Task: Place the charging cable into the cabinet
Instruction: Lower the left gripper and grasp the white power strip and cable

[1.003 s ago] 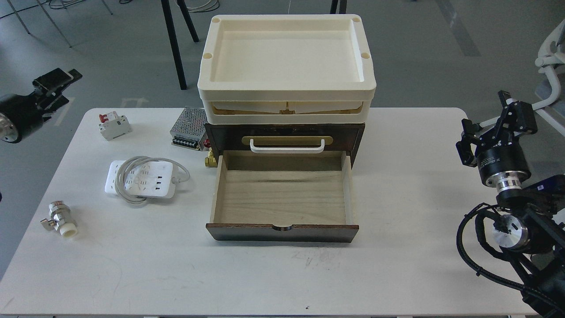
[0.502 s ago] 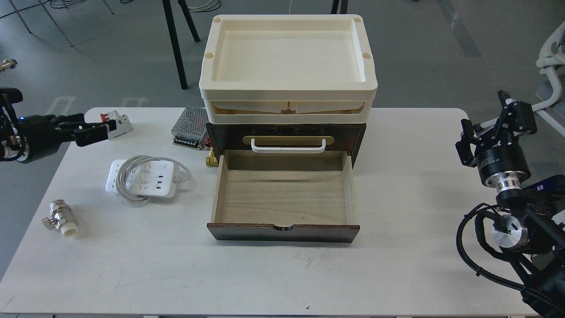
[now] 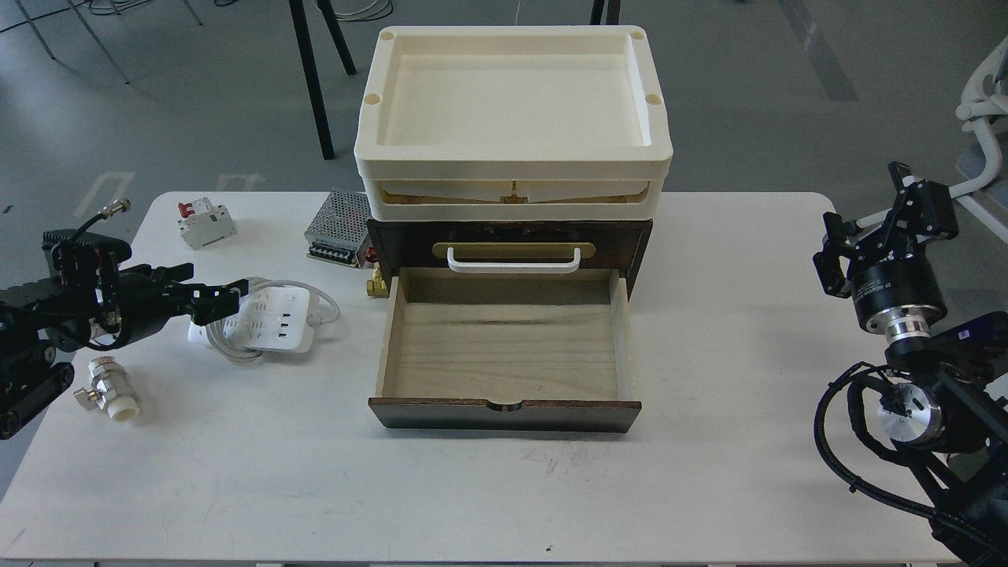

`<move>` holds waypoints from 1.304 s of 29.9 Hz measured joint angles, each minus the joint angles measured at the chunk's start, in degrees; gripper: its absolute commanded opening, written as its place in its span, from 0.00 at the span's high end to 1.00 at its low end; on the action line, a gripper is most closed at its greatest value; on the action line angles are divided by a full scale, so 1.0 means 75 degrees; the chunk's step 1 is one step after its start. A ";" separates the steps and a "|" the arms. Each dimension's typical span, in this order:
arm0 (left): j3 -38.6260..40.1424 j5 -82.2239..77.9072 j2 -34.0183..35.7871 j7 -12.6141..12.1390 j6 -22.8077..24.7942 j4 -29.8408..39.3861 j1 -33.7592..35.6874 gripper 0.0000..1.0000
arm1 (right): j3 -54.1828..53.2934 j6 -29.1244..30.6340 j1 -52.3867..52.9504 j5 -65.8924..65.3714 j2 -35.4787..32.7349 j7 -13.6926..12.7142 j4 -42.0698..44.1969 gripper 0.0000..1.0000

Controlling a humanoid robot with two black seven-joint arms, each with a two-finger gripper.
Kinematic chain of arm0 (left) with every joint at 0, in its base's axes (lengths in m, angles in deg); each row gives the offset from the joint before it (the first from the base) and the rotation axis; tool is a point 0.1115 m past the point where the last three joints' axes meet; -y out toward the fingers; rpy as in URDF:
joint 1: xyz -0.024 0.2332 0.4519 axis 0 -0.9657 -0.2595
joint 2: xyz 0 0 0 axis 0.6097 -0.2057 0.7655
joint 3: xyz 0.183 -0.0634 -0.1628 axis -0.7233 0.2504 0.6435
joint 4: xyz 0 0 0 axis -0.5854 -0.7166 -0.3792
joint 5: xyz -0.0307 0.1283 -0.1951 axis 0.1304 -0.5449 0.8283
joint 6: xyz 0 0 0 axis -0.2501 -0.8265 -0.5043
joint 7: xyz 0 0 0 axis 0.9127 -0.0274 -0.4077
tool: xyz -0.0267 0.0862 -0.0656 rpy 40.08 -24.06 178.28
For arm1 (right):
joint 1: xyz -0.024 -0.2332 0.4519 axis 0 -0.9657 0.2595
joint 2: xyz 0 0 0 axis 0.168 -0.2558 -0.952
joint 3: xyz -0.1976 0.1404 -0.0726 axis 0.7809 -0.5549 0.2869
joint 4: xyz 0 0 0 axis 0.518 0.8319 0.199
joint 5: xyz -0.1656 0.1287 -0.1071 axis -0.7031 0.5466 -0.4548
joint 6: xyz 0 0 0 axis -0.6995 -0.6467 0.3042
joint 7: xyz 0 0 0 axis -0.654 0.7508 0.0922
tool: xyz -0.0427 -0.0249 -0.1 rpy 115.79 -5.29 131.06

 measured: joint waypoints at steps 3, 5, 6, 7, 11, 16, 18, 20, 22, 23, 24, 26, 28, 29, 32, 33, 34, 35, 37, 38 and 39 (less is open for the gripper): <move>-0.0001 0.0002 -0.0107 0.0000 -0.0016 -0.0028 -0.0150 0.05 | 0.0002 0.0000 0.0000 0.0000 0.0000 0.0000 0.0000 0.01; 0.0000 0.0005 -0.0194 0.0000 -0.0035 -0.0070 -0.0249 0.05 | 0.0002 0.0000 0.0000 0.0000 0.0000 0.0000 0.0000 0.01; 0.0005 0.0011 -0.0260 0.0000 -0.0052 -0.0134 -0.0284 0.06 | 0.0002 0.0000 0.0000 0.0000 0.0000 0.0000 0.0000 0.01; 0.0012 0.0017 -0.0356 0.0000 -0.0079 -0.0243 -0.0304 0.07 | 0.0002 0.0000 0.0000 0.0000 0.0001 0.0000 0.0000 0.01; 0.0020 0.0194 -0.0827 0.0000 -0.0210 -0.0913 -0.0332 0.17 | 0.0002 0.0000 0.0000 0.0000 0.0002 0.0000 0.0000 0.01; 0.0008 0.0467 -0.1266 0.0004 -0.0354 -0.1681 -0.0356 0.49 | -0.0008 0.0000 0.0000 0.0000 0.0002 0.0000 0.0000 0.01; 0.0007 0.0503 -0.1320 0.0004 -0.0486 -0.1779 -0.0423 0.56 | -0.0008 0.0000 0.0000 0.0000 0.0002 0.0000 0.0000 0.01; 0.0007 0.0527 -0.1334 0.0004 -0.0793 -0.1822 -0.0533 0.68 | -0.0008 0.0000 0.0000 0.0000 0.0002 0.0000 0.0001 0.01; -0.0007 0.0530 -0.1333 0.0002 -0.1299 -0.1849 -0.0686 0.74 | -0.0008 0.0000 0.0000 0.0000 0.0002 0.0000 0.0001 0.01; -0.0011 0.0530 -0.1327 -0.0003 -0.1559 -0.1859 -0.0776 0.78 | -0.0008 0.0000 0.0000 0.0000 0.0002 0.0000 0.0001 0.01; -0.0014 0.0531 -0.1323 -0.0002 -0.1756 -0.1860 -0.0847 0.88 | -0.0008 0.0000 0.0000 0.0001 0.0002 0.0000 0.0002 0.01; -0.0015 0.0538 -0.1316 -0.0003 -0.2053 -0.1860 -0.0949 0.90 | -0.0006 0.0000 0.0000 0.0000 0.0002 0.0000 0.0002 0.01; -0.0015 0.0539 -0.1315 -0.0002 -0.2150 -0.1846 -0.0979 0.94 | -0.0006 0.0000 0.0000 0.0001 0.0003 0.0000 0.0002 0.01; -0.0015 0.0540 -0.1315 -0.0002 -0.2168 -0.1837 -0.0979 0.94 | -0.0006 0.0000 0.0000 0.0000 0.0002 0.0000 0.0002 0.01; -0.0010 0.0555 -0.1315 0.0000 -0.2173 -0.1793 -0.0975 0.95 | -0.0006 0.0000 0.0000 0.0001 0.0002 0.0000 0.0002 0.01; 0.0003 0.0558 -0.1310 0.0001 -0.2173 -0.1787 -0.0965 0.96 | -0.0006 0.0000 0.0000 0.0000 0.0002 0.0000 0.0002 0.01; 0.0032 0.0565 -0.1291 0.0002 -0.2172 -0.1779 -0.0947 0.96 | -0.0006 0.0000 0.0000 0.0000 0.0002 0.0000 0.0002 0.01; 0.0063 0.0592 -0.1263 0.0002 -0.2152 -0.1777 -0.0928 0.96 | -0.0006 0.0000 0.0000 0.0000 0.0002 0.0000 0.0002 0.01; 0.0108 0.0805 -0.1197 0.0001 -0.2053 -0.1770 -0.0903 0.96 | -0.0007 0.0000 0.0000 0.0000 0.0002 0.0000 0.0002 0.01; 0.0124 0.1019 -0.1143 0.0002 -0.1973 -0.1763 -0.0892 0.96 | -0.0007 0.0000 0.0000 0.0000 0.0002 0.0000 0.0002 0.01; 0.0138 0.1252 -0.1078 0.0002 -0.1882 -0.1755 -0.0879 0.96 | -0.0008 0.0000 0.0000 0.0001 0.0002 0.0000 0.0002 0.01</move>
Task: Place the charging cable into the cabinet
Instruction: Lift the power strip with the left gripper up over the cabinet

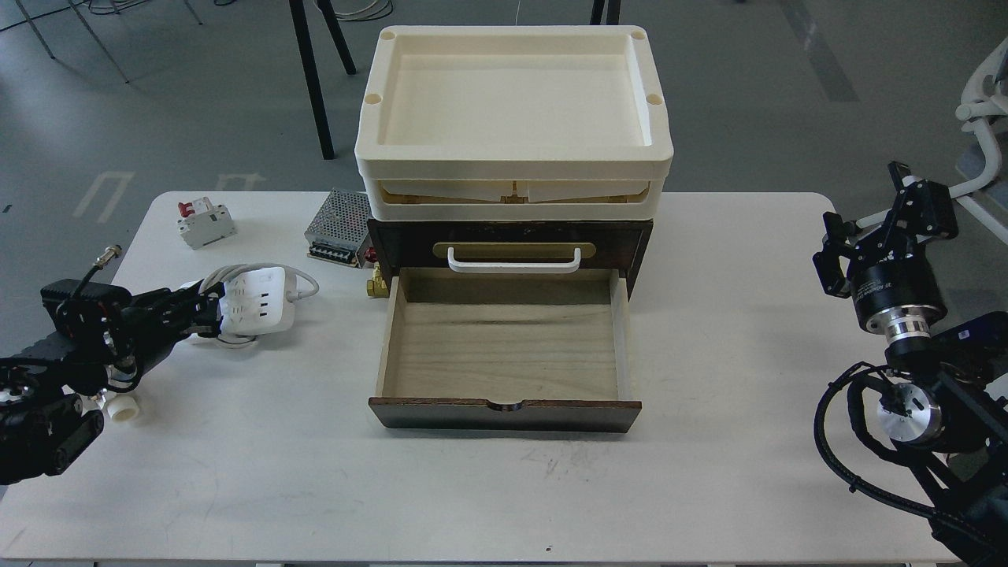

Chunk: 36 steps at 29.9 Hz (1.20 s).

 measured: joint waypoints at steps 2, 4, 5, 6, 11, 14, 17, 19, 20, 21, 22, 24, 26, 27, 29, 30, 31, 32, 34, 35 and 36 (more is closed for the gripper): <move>0.0038 0.0586 0.0198 -0.0003 0.0267 0.0035 0.0027 0.96 | -0.0001 0.0000 0.0000 0.0000 0.0000 0.0000 0.0000 0.01; 0.0063 0.1117 0.0416 -0.0004 0.0554 0.0128 0.0048 0.96 | -0.0002 0.0000 0.0000 0.0000 0.0000 0.0000 0.0000 0.01; 0.0086 0.1400 0.0545 -0.0004 0.0695 0.0208 0.0074 0.96 | -0.0002 0.0000 0.0000 0.0000 0.0000 0.0000 0.0000 0.01; 0.0132 0.1694 0.0679 -0.0004 0.0834 0.0299 0.0115 0.96 | -0.0002 0.0000 0.0000 0.0000 0.0000 0.0000 0.0000 0.01; 0.0769 0.3189 0.1211 -0.0004 0.1732 0.0554 0.0198 0.96 | -0.0002 0.0000 0.0000 0.0000 0.0000 0.0000 0.0000 0.01; 0.1588 0.4084 0.1512 -0.0003 0.2510 0.0604 0.0231 0.96 | 0.0005 0.0000 0.0000 -0.0004 0.0000 0.0000 0.0000 0.01; 0.2466 0.4863 0.1933 -0.0004 0.3519 0.0655 0.0369 0.95 | 0.0009 0.0000 0.0000 -0.0010 0.0000 0.0000 0.0000 0.01; 0.2899 0.5260 0.2226 -0.0004 0.4149 0.0675 0.0595 0.95 | 0.0010 0.0000 0.0010 -0.0011 0.0000 0.0000 0.0004 0.01; 0.3028 0.5387 0.2361 -0.0004 0.4385 0.0682 0.0719 0.95 | 0.0010 0.0000 0.0013 -0.0011 0.0000 0.0000 0.0011 0.01; 0.3137 0.5500 0.2532 -0.0003 0.4632 0.0687 0.0871 0.94 | 0.0010 0.0000 0.0013 -0.0012 0.0000 0.0000 0.0017 0.01; 0.3218 0.5589 0.2731 -0.0003 0.4883 0.0701 0.1039 0.94 | 0.0010 0.0000 0.0013 -0.0012 0.0000 0.0000 0.0021 0.01; 0.3343 0.5679 0.3135 -0.0003 0.5375 0.0797 0.1391 0.94 | 0.0010 0.0000 0.0013 -0.0012 0.0000 0.0000 0.0023 0.01; 0.3459 0.5708 0.3566 -0.0003 0.5767 0.1017 0.1819 0.94 | 0.0010 0.0000 0.0013 -0.0012 0.0000 0.0000 0.0023 0.01; 0.3477 0.5706 0.3785 -0.0003 0.5878 0.1205 0.2086 0.95 | 0.0010 0.0000 0.0013 -0.0012 0.0000 0.0000 0.0023 0.01; 0.3481 0.5645 0.4160 -0.0002 0.5964 0.1741 0.2585 0.96 | 0.0010 0.0000 0.0013 -0.0012 0.0000 0.0000 0.0023 0.01; 0.3479 0.5602 0.4306 -0.0001 0.5978 0.2062 0.2756 0.96 | 0.0010 0.0000 0.0013 -0.0012 0.0000 0.0000 0.0023 0.01; 0.3471 0.5527 0.4472 0.0001 0.5992 0.2468 0.2921 0.97 | 0.0011 0.0000 0.0013 -0.0013 0.0000 0.0000 0.0023 0.01; 0.3465 0.5431 0.4628 0.0001 0.5998 0.2860 0.3042 0.98 | 0.0011 0.0000 0.0013 -0.0012 0.0000 0.0000 0.0023 0.01; 0.3462 0.5171 0.4923 0.0004 0.5999 0.3684 0.3240 0.99 | 0.0010 0.0000 0.0013 -0.0008 0.0000 0.0000 0.0023 0.01; 0.3457 0.5038 0.4992 0.0004 0.5962 0.4038 0.3281 0.98 | 0.0009 0.0000 0.0013 -0.0006 0.0000 0.0000 0.0023 0.01; 0.3441 0.4938 0.5022 0.0004 0.5867 0.4334 0.3284 0.98 | 0.0009 -0.0002 0.0013 -0.0006 0.0000 0.0000 0.0023 0.01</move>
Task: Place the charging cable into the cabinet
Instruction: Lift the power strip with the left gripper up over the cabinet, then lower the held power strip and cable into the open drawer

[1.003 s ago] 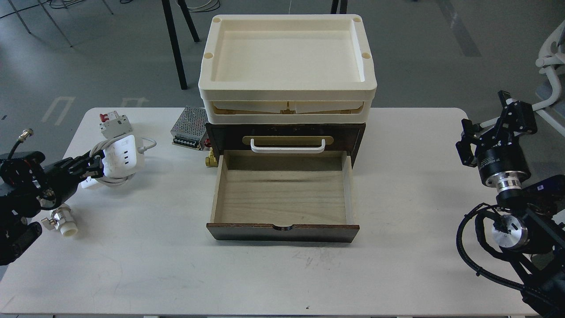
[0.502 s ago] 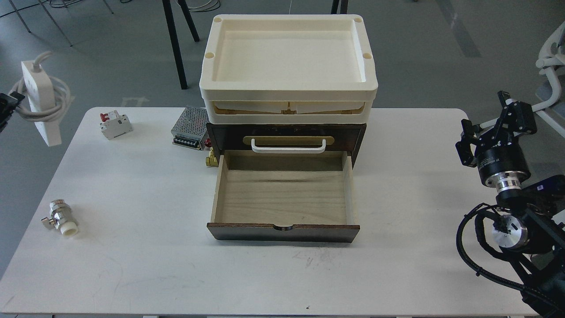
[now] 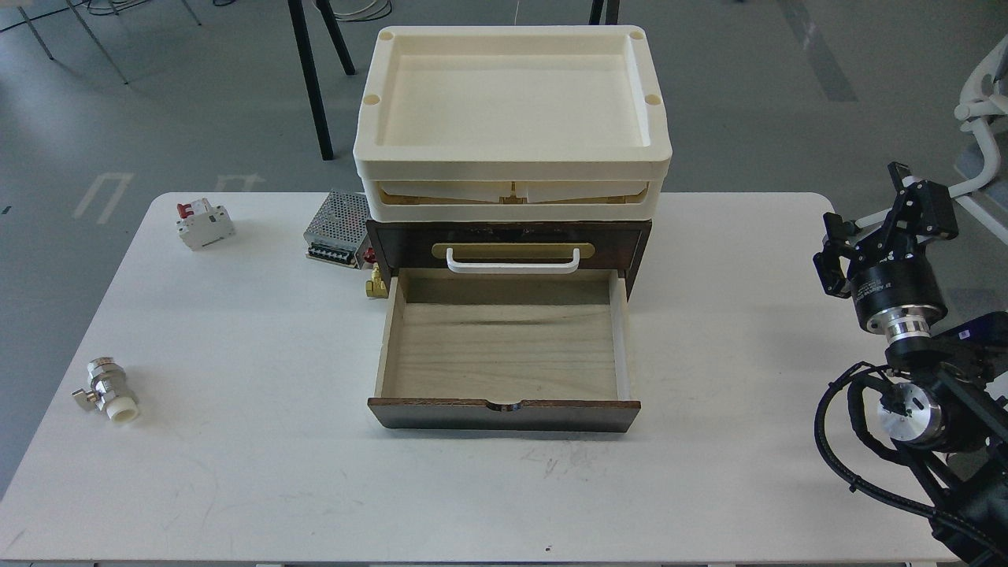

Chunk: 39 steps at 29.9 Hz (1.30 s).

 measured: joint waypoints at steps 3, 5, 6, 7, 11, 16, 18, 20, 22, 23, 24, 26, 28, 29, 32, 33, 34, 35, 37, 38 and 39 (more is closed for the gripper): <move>-0.0149 -0.0152 0.0108 -0.0001 -0.0464 0.1005 -0.0044 0.98 | -0.0010 -0.0008 0.0000 0.0001 0.0000 0.0000 0.0000 0.01; -0.0227 -0.0176 0.0303 -0.0001 -0.0734 0.1743 -0.0046 0.99 | -0.0010 -0.0009 0.0000 0.0000 0.0000 0.0000 0.0000 0.01; -0.0232 -0.0180 0.0414 -0.0001 -0.0822 0.2066 -0.0045 0.98 | -0.0010 -0.0009 0.0000 0.0000 0.0000 0.0000 0.0000 0.01; -0.0233 -0.0185 0.0540 -0.0001 -0.0898 0.2424 -0.0018 0.98 | -0.0010 -0.0009 0.0000 0.0000 0.0000 0.0000 0.0000 0.01; -0.0209 -0.0269 0.0830 -0.0005 -0.1025 0.3467 0.0258 0.98 | -0.0010 -0.0010 -0.0001 -0.0004 0.0000 0.0000 0.0000 0.01; -0.0213 -0.1002 0.0821 -0.0005 -0.1019 0.4312 0.0754 0.98 | -0.0010 -0.0010 -0.0001 -0.0004 0.0000 0.0000 0.0004 0.01; -0.0235 -0.1458 0.0718 -0.0006 -0.1003 0.4650 0.0764 0.98 | -0.0010 -0.0010 -0.0001 -0.0005 0.0000 0.0000 0.0018 0.01; -0.0278 -0.1881 0.0500 -0.0006 -0.0991 0.4903 0.0746 0.98 | -0.0010 -0.0010 -0.0001 -0.0005 0.0000 0.0000 0.0021 0.01; -0.0449 -0.2380 0.0188 -0.0005 -0.0982 0.5095 0.0704 0.98 | -0.0010 -0.0010 -0.0001 -0.0006 0.0000 0.0000 0.0024 0.01; -0.0562 -0.2592 0.0062 -0.0005 -0.0983 0.5141 0.0691 0.98 | -0.0009 -0.0010 -0.0001 -0.0006 0.0000 0.0000 0.0028 0.01; -0.0704 -0.2813 -0.0074 -0.0005 -0.0994 0.5176 0.0684 0.98 | -0.0006 -0.0010 -0.0001 -0.0006 0.0000 0.0000 0.0031 0.01; -0.0992 -0.3156 -0.0326 -0.0005 -0.1035 0.5205 0.0680 0.98 | -0.0002 -0.0010 -0.0001 -0.0007 0.0000 0.0000 0.0033 0.01; -0.1309 -0.3433 -0.0559 -0.0005 -0.1093 0.5215 0.0665 0.98 | -0.0002 -0.0010 -0.0001 -0.0007 0.0000 0.0000 0.0034 0.01; -0.1489 -0.3563 -0.0656 -0.0005 -0.1139 0.5219 0.0646 0.98 | -0.0001 -0.0010 -0.0002 -0.0007 0.0000 0.0000 0.0034 0.01; -0.2056 -0.3823 -0.0828 -0.0006 -0.1405 0.5234 0.0604 0.98 | 0.0000 -0.0010 -0.0001 -0.0007 0.0000 0.0000 0.0035 0.01; -0.2228 -0.3856 -0.0856 -0.0005 -0.1497 0.5281 0.0602 0.98 | 0.0000 -0.0010 -0.0002 -0.0007 0.0000 0.0000 0.0035 0.01; -0.2391 -0.3882 -0.0875 -0.0005 -0.1574 0.5352 0.0597 0.98 | 0.0000 -0.0010 -0.0001 -0.0006 0.0000 0.0000 0.0034 0.01; -0.2523 -0.3896 -0.0890 -0.0006 -0.1629 0.5411 0.0588 0.98 | 0.0000 -0.0010 -0.0001 -0.0007 0.0000 0.0000 0.0034 0.01; -0.2792 -0.3917 -0.0958 -0.0006 -0.1772 0.5508 0.0538 0.98 | 0.0000 -0.0010 -0.0001 -0.0007 0.0000 0.0000 0.0035 0.01; -0.2875 -0.3922 -0.1000 -0.0006 -0.1837 0.5536 0.0497 0.97 | 0.0000 -0.0010 -0.0002 -0.0007 0.0000 0.0000 0.0034 0.01; -0.2938 -0.3924 -0.1039 -0.0006 -0.1909 0.5563 0.0449 0.97 | 0.0000 -0.0010 -0.0001 -0.0007 0.0000 0.0000 0.0034 0.01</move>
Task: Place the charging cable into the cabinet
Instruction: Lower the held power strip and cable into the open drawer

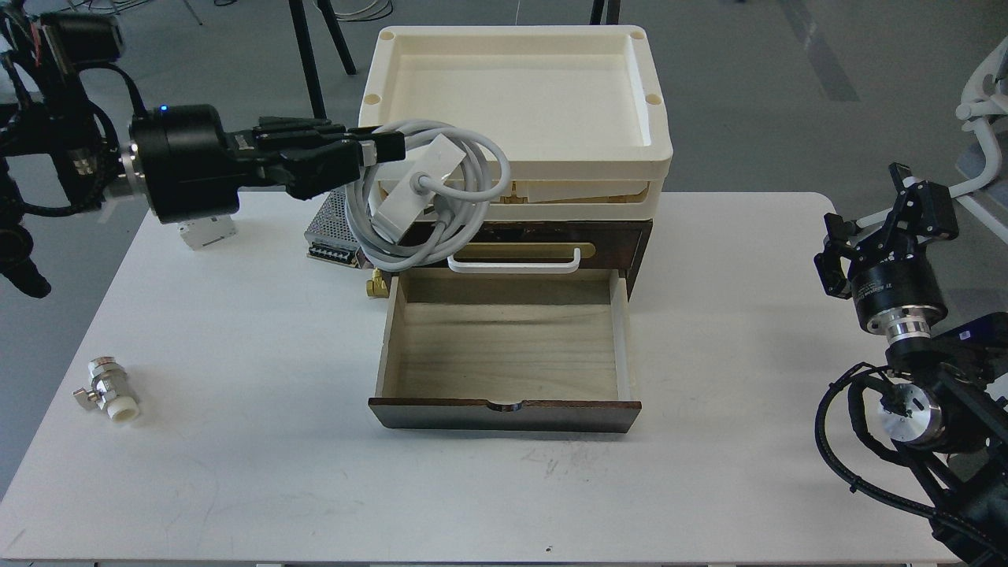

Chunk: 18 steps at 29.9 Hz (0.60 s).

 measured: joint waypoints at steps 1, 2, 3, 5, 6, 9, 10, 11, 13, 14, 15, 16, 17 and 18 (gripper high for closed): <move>-0.0033 -0.0001 -0.0020 0.0000 -0.0070 0.0029 -0.0036 0.97 | 0.0000 0.0000 0.0000 0.0000 0.0000 0.0000 0.0000 0.01; -0.0038 -0.0002 -0.0033 0.0000 -0.0118 0.0047 -0.0052 0.97 | 0.0000 0.0000 0.0000 0.0000 0.0000 0.0000 0.0000 0.01; -0.0038 -0.0002 -0.0045 0.0000 -0.0164 0.0055 -0.0058 0.97 | 0.0000 0.0000 0.0000 0.0000 0.0000 0.0000 0.0000 0.01; -0.0035 -0.0003 -0.0059 0.0000 -0.0211 0.0066 -0.0069 0.97 | 0.0000 0.0000 0.0000 0.0000 0.0000 0.0000 0.0000 0.01; -0.0043 -0.0004 -0.0075 0.0000 -0.0223 0.0082 -0.0093 0.97 | 0.0000 0.0000 0.0000 0.0000 0.0000 0.0000 0.0000 0.01; -0.0154 -0.0054 -0.0216 0.0000 -0.0253 0.0100 -0.0322 0.97 | 0.0000 0.0000 0.0000 0.0000 0.0000 0.0000 0.0000 0.01; -0.0177 -0.0138 -0.0287 0.0000 -0.0283 0.0102 -0.0470 0.97 | 0.0000 0.0000 0.0000 0.0000 0.0000 0.0000 0.0000 0.01; -0.0187 -0.0257 -0.0352 0.0000 -0.0333 0.0102 -0.0619 0.97 | 0.0000 0.0000 0.0000 0.0000 0.0000 0.0000 0.0000 0.01; -0.0203 -0.0596 -0.0530 0.0000 -0.0457 0.0095 -0.0979 0.97 | 0.0001 0.0000 0.0000 0.0000 0.0000 0.0000 0.0000 0.01; -0.0203 -0.0739 -0.0627 0.0000 -0.0515 0.0085 -0.1136 0.97 | 0.0000 0.0000 0.0000 0.0000 0.0000 0.0000 0.0000 0.01; -0.0203 -0.0876 -0.0747 0.0000 -0.0579 0.0069 -0.1300 0.97 | 0.0000 0.0000 0.0000 0.0000 0.0000 0.0000 0.0000 0.01; -0.0203 -0.0977 -0.0863 0.0000 -0.0639 0.0041 -0.1426 0.97 | 0.0001 0.0000 0.0000 0.0000 0.0000 0.0000 0.0000 0.01; -0.0202 -0.1039 -0.0976 0.0000 -0.0697 -0.0005 -0.1516 0.97 | 0.0001 0.0000 0.0000 0.0000 0.0000 0.0000 0.0000 0.01; -0.0202 -0.1078 -0.1077 0.0000 -0.0737 -0.0078 -0.1565 0.97 | 0.0001 0.0000 0.0000 0.0000 0.0000 0.0000 0.0000 0.01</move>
